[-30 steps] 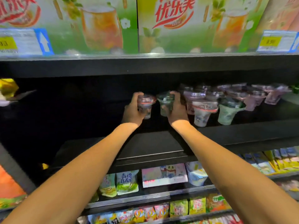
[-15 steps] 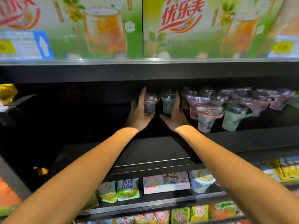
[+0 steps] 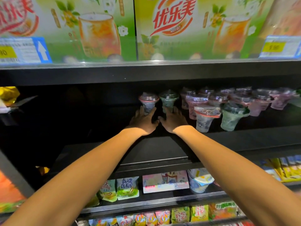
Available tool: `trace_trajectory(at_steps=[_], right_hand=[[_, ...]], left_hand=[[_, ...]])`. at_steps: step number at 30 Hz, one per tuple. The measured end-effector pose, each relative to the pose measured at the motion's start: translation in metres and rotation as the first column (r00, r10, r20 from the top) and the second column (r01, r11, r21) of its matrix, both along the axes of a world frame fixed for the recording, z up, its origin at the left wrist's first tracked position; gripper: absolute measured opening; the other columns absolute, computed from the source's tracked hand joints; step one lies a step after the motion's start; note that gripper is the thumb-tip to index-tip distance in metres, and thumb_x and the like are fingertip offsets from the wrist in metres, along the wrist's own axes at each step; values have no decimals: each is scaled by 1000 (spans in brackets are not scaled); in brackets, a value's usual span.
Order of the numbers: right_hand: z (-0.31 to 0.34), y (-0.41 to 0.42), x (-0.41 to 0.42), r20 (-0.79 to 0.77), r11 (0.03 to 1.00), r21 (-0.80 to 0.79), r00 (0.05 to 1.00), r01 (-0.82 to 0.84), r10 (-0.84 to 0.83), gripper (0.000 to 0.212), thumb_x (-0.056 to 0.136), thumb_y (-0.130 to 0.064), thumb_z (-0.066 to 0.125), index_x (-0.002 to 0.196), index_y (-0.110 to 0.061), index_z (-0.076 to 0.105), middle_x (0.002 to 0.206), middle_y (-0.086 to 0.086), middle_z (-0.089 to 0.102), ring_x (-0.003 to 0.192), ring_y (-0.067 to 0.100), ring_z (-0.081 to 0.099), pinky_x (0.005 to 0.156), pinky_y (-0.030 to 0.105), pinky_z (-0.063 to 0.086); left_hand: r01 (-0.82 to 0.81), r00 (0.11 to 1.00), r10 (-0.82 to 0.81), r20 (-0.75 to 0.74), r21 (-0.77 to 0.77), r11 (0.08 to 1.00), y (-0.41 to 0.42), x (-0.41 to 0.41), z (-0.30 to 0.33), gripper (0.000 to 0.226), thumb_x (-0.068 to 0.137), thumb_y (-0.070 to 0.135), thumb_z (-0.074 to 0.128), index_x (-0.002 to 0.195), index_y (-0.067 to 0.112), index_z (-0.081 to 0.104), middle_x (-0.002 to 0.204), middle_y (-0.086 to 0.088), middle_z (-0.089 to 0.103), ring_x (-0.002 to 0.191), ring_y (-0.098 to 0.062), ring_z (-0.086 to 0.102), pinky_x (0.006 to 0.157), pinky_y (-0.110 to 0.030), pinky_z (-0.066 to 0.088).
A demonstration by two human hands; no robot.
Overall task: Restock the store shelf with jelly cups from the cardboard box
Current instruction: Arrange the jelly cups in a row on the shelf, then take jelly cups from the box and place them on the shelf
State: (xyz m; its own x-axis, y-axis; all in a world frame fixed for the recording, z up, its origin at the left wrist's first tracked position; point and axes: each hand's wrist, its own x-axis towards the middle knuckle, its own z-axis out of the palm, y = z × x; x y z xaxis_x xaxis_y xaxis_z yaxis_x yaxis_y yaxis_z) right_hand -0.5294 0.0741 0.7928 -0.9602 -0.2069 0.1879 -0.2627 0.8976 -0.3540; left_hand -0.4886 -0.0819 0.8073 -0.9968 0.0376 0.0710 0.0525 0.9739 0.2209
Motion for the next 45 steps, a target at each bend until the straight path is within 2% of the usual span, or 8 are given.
trace_trajectory(at_steps=[11, 16, 18, 21, 27, 33, 41, 45], right_hand=[[8, 5, 11, 85, 999, -25, 996, -21, 24, 63, 103, -52, 42, 159, -28, 25, 166, 13, 21, 152, 35, 21, 122, 48, 24], [22, 26, 75, 105, 987, 49, 983, -154, 148, 58, 105, -52, 38, 152, -18, 40, 158, 11, 38, 144, 33, 35, 117, 45, 31], [23, 36, 106, 51, 973, 87, 976, -215, 211, 61, 104, -57, 36, 148, -16, 47, 144, 16, 54, 131, 36, 49, 108, 48, 41], [17, 51, 151, -137, 923, 50, 913, -381, 384, 61, 104, -54, 41, 155, -21, 38, 156, 8, 42, 144, 28, 36, 118, 40, 31], [-15, 84, 236, -303, 810, -41, 780, -585, 548, 57, 102, -53, 43, 149, -22, 48, 159, -3, 39, 152, 18, 28, 123, 40, 27], [-90, 116, 323, -201, 802, -108, 803, -587, 561, 51, 102, -40, 58, 147, -18, 52, 157, -4, 43, 149, 16, 34, 121, 36, 30], [-249, 146, 417, 280, 966, -42, 925, -254, 256, 53, 102, -55, 35, 144, -26, 52, 151, -6, 46, 144, 18, 39, 121, 38, 32], [-312, 161, 458, 460, 989, -142, 883, -32, 94, 36, 98, -39, 56, 131, -24, 60, 136, -9, 55, 134, 9, 44, 115, 7, 24]], left_hand=[[25, 998, -23, 65, -32, 999, 7, 14, 14, 65, 101, 56, 39, 158, 44, 11, 168, -9, -7, 152, -42, 1, 122, -52, 13], [17, 1000, -18, -3, -91, 996, -1, 69, 24, 66, 101, 60, 38, 158, 45, 8, 169, 0, -7, 155, -28, -8, 124, -47, 3], [8, 996, -20, -84, -131, 991, -5, 106, 23, 67, 100, 64, 32, 159, 40, 14, 169, -1, 2, 155, -28, -3, 125, -49, 10], [-13, 978, -26, -209, -184, 983, -8, 168, 17, 79, 91, 74, 17, 158, 33, 27, 166, -3, 22, 153, -32, 15, 122, -50, 23], [4, 961, -53, -270, -177, 984, 6, 271, -16, 67, 100, 61, 32, 156, 26, 34, 165, -1, 27, 154, -26, 17, 124, -48, 22], [218, 949, -235, -211, -102, 971, 28, 353, -83, 60, 104, 52, 40, 156, 22, 36, 165, -2, 24, 155, -23, 15, 125, -43, 17], [427, 898, -434, 75, 94, 899, 8, 398, -268, 54, 100, 38, 48, 148, 13, 48, 159, -12, 37, 146, -37, 36, 116, -55, 35], [425, 846, -444, 297, 129, 896, 11, 406, -347, 55, 93, 42, 39, 137, 11, 49, 137, -19, 60, 123, -40, 60, 96, -52, 55]])
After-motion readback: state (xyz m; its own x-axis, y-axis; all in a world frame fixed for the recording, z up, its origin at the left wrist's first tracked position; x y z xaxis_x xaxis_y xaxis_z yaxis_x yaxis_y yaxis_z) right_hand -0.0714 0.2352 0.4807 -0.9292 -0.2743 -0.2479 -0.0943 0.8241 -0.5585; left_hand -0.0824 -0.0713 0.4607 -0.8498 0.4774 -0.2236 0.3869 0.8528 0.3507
